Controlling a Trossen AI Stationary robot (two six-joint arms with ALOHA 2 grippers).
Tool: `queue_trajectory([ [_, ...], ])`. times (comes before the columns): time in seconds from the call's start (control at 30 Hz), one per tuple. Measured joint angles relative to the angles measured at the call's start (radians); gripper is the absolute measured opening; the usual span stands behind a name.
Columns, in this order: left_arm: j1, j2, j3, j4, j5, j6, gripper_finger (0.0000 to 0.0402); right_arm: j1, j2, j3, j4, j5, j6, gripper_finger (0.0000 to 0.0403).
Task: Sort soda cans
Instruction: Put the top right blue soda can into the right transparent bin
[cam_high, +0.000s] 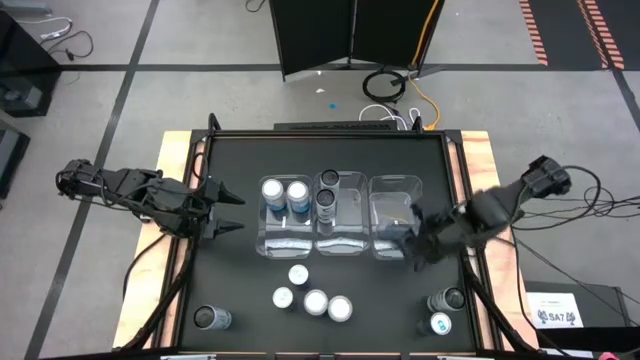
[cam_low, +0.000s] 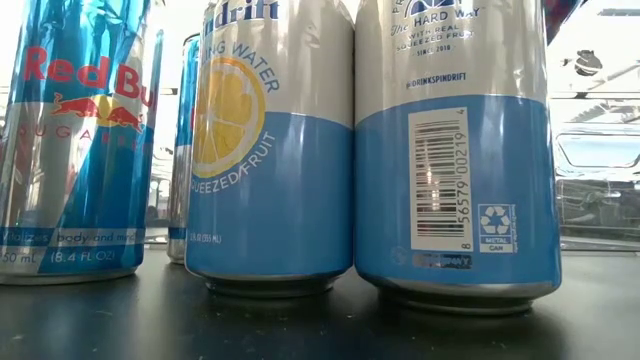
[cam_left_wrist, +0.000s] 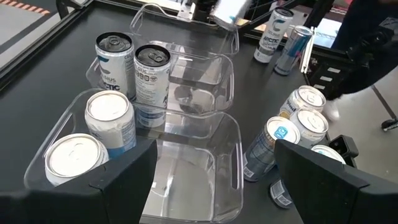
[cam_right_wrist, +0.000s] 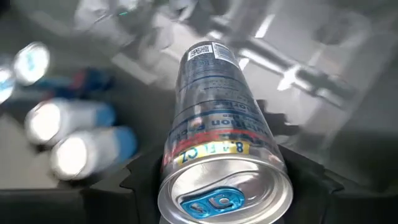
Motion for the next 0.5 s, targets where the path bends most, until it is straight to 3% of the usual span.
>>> queue_trajectory([
  [0.2, 0.0, 0.0, 0.0, -0.001, 0.0, 0.022, 0.0334, -0.232, -0.011, 0.0, -0.114, -0.097, -0.135, 0.0229],
  [0.5, 0.0, 0.0, 0.0, -0.001, 0.0, 0.097, 0.0334, -0.586, 0.05, 0.0, -0.147, -0.24, -0.427, 0.023],
])
